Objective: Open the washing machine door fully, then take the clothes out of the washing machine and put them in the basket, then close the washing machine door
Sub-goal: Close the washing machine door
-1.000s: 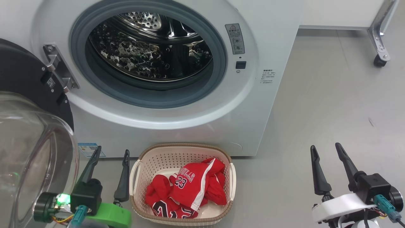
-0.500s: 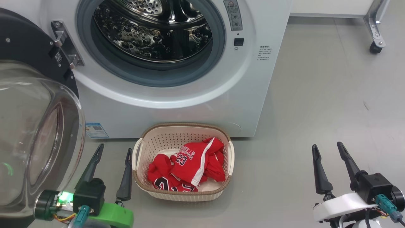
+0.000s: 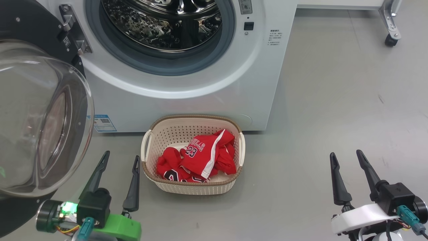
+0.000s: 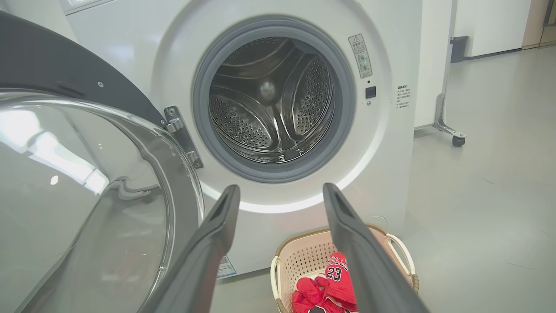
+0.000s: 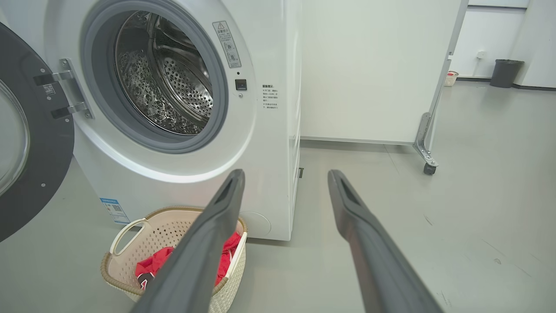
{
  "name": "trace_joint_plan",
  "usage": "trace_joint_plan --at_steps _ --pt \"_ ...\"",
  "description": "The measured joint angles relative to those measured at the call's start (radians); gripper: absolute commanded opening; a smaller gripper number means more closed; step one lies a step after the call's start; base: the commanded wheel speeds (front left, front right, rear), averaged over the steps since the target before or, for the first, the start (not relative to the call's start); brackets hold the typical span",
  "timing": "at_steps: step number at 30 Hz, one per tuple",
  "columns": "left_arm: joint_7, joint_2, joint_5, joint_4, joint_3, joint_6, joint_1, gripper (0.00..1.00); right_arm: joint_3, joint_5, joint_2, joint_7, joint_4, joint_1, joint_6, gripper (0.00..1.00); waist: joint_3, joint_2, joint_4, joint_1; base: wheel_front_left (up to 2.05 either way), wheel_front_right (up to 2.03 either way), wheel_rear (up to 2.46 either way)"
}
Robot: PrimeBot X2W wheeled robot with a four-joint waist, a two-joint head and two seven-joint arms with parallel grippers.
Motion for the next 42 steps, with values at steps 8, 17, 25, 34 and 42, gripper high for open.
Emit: trace_joint_plan --at_steps 8,17,25,34,42 --pt "0.0 0.0 0.0 0.0 0.0 0.0 0.0 1.0 0.0 0.0 -0.002 0.0 0.0 0.0 0.0 1.0 -0.006 0.0 0.001 0.0 -0.51 0.51 0.0" --pt "0.001 0.0 0.0 0.0 0.0 0.0 0.0 1.0 0.0 0.0 -0.002 0.001 0.0 0.0 0.0 1.0 -0.009 0.0 0.004 0.0 -0.16 0.16 0.0" --pt "0.002 0.0 0.0 -0.001 -0.001 0.0 0.0 1.0 -0.003 0.0 -0.004 0.001 -0.004 0.0 -0.006 1.0 -0.01 0.0 0.009 0.0 0.0 0.0 0.0" --pt "0.003 0.0 0.0 -0.006 -0.012 0.0 -0.001 1.0 -0.02 0.0 -0.012 0.001 -0.018 0.0 -0.01 1.0 0.001 0.0 0.041 0.0 0.0 0.0 0.0" --pt "0.003 -0.006 0.002 -0.007 -0.013 0.0 -0.001 1.0 -0.023 0.0 -0.022 0.009 -0.029 0.001 -0.011 1.0 0.011 0.0 0.094 0.0 0.0 0.0 0.0"
